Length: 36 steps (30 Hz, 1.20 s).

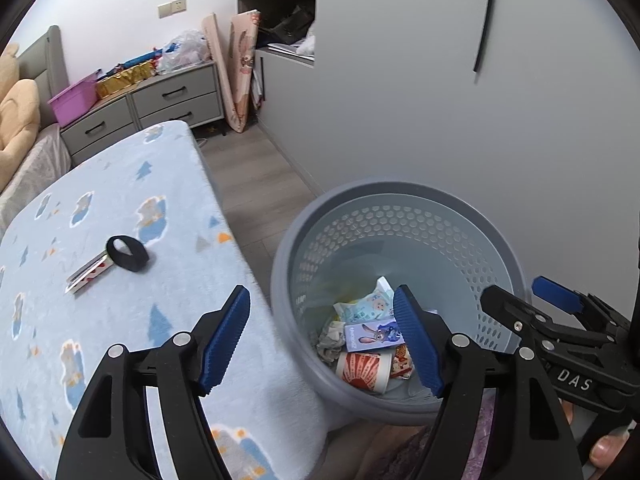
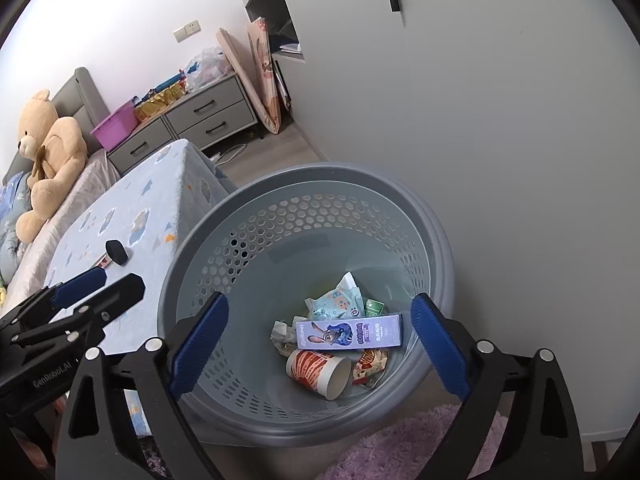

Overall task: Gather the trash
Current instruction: 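Open both grippers to drop the box and cap into the basket, then move both tools back over the bed toward the hair tie and card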

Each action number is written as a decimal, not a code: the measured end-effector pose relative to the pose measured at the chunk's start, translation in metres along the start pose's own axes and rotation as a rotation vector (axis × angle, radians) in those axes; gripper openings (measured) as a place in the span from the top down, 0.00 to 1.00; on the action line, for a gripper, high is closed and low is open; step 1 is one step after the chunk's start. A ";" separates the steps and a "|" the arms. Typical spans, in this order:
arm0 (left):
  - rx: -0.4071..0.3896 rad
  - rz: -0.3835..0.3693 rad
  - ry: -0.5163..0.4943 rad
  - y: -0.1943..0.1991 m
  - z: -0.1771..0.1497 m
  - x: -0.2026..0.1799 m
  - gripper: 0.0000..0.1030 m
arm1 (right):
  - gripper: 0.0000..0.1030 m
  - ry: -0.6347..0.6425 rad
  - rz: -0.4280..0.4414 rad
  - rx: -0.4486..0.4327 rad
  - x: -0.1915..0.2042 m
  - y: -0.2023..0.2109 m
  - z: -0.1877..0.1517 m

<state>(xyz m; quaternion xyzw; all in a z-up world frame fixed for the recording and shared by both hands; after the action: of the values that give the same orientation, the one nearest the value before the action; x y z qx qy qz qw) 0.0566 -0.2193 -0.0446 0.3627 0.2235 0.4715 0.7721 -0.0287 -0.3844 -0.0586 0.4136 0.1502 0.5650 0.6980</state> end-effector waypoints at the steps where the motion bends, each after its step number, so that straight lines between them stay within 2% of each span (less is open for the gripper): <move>1: -0.005 0.013 0.007 0.002 0.000 0.003 0.30 | 0.09 0.003 -0.011 -0.006 0.001 0.001 -0.001; 6: -0.019 0.063 0.035 0.008 -0.004 0.019 0.30 | 0.07 0.021 -0.027 -0.013 0.009 0.004 -0.008; 16: -0.033 0.144 0.104 0.022 -0.019 0.070 0.30 | 0.06 0.074 0.020 -0.020 0.049 0.004 -0.014; 25: -0.025 0.238 0.196 0.030 -0.037 0.148 0.30 | 0.06 0.198 0.103 -0.021 0.125 -0.015 -0.007; 28: -0.019 0.263 0.230 0.029 -0.042 0.177 0.30 | 0.06 0.245 0.138 -0.003 0.156 -0.031 -0.001; 36: 0.000 0.306 0.288 0.016 -0.046 0.243 0.30 | 0.06 0.355 0.161 0.049 0.222 -0.078 0.006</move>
<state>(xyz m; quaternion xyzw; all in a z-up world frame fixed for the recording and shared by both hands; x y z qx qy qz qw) 0.1267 0.0180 -0.0621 0.3211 0.2741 0.6302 0.6517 0.0978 -0.1858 -0.0560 0.3351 0.2511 0.6790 0.6029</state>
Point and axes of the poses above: each gripper's, at about its wrist camera, not at the fingertips, and y roughly against the way its jaws point, x to its left, z to its top, the point moved 3 cm from there along -y, roughly the way its jaws point, and after that the axes turned 2 degrees about z, right-handed, at the moved point
